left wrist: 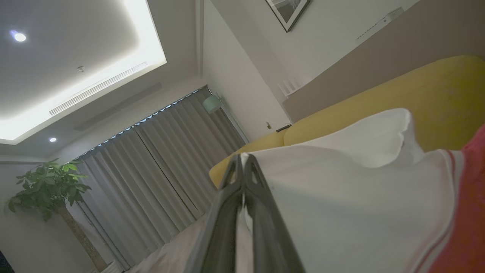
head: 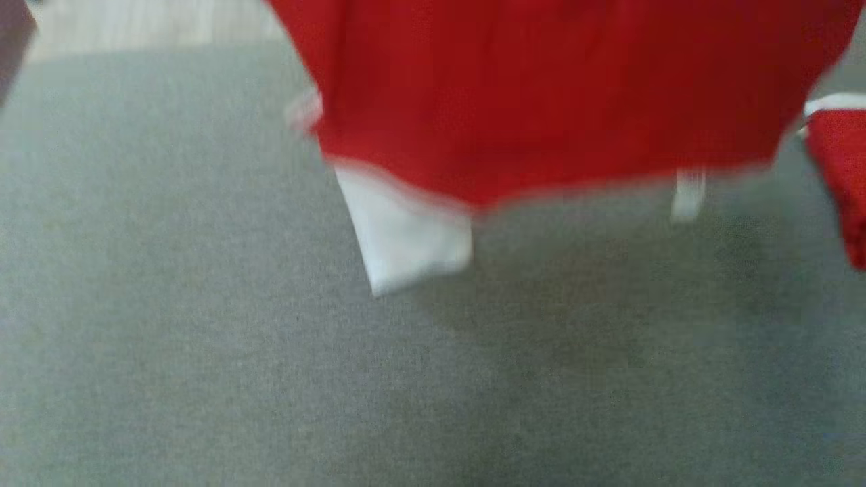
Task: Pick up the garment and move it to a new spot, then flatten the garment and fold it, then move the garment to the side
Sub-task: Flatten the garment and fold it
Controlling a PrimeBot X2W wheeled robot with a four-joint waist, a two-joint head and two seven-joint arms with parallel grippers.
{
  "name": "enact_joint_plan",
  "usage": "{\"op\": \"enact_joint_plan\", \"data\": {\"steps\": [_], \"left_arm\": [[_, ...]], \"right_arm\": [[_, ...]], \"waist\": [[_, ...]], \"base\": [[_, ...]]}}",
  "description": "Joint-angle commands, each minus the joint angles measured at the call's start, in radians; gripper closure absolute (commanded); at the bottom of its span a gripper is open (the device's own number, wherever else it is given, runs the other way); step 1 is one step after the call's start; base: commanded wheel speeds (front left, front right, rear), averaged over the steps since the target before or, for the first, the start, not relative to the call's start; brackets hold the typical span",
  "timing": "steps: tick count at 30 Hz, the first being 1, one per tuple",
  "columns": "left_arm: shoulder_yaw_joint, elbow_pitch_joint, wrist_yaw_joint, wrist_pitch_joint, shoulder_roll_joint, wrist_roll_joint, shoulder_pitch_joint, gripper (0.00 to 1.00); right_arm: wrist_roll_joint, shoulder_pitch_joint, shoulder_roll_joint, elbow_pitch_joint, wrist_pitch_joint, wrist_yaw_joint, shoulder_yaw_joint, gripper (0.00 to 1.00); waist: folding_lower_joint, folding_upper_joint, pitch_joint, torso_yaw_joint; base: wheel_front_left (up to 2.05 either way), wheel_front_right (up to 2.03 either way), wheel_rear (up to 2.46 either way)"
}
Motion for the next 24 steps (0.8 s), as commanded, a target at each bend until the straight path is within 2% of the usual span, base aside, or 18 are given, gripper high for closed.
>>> {"op": "enact_joint_plan", "data": {"steps": [1,7,11,15,19,24], "left_arm": [[0.055,0.041,0.027,-0.042,0.010,0.029,-0.117,1.00],[0.101,0.111,0.075,-0.124,-0.037,0.088,-0.242,1.00],[0.125,0.054,0.058,-0.127,-0.037,0.105,-0.214,1.00],[0.134,-0.057,0.034,-0.127,-0.006,0.138,-0.079,1.00],[0.132,-0.187,0.075,-0.128,0.044,0.182,0.108,1.00],[0.169,-0.364,0.143,-0.128,0.122,0.152,0.403,1.00]], "right_arm": [[-0.030,-0.099,0.000,0.018,-0.055,-0.001,-0.005,1.00],[-0.121,-0.260,0.001,0.106,-0.135,-0.001,-0.008,1.00],[-0.134,-0.252,0.000,0.114,-0.140,-0.001,-0.011,1.00],[-0.141,-0.171,0.001,0.108,-0.140,-0.001,-0.042,1.00],[-0.143,-0.052,0.007,0.106,-0.140,-0.001,-0.079,1.00],[-0.131,0.139,0.022,0.077,-0.140,-0.001,-0.135,1.00]], "waist": [[-0.0004,0.0000,0.137,0.020],[-0.0004,0.0000,0.226,0.038],[-0.0004,0.0000,0.256,0.054],[-0.0004,0.0000,0.268,0.073],[-0.0004,0.0000,0.235,0.090],[-0.0004,0.0000,0.156,0.086]], "base": [[0.00,0.00,0.00],[0.00,0.00,0.00],[0.00,0.00,0.00],[0.00,0.00,0.00],[0.00,0.00,0.00],[0.00,0.00,0.00]]}}
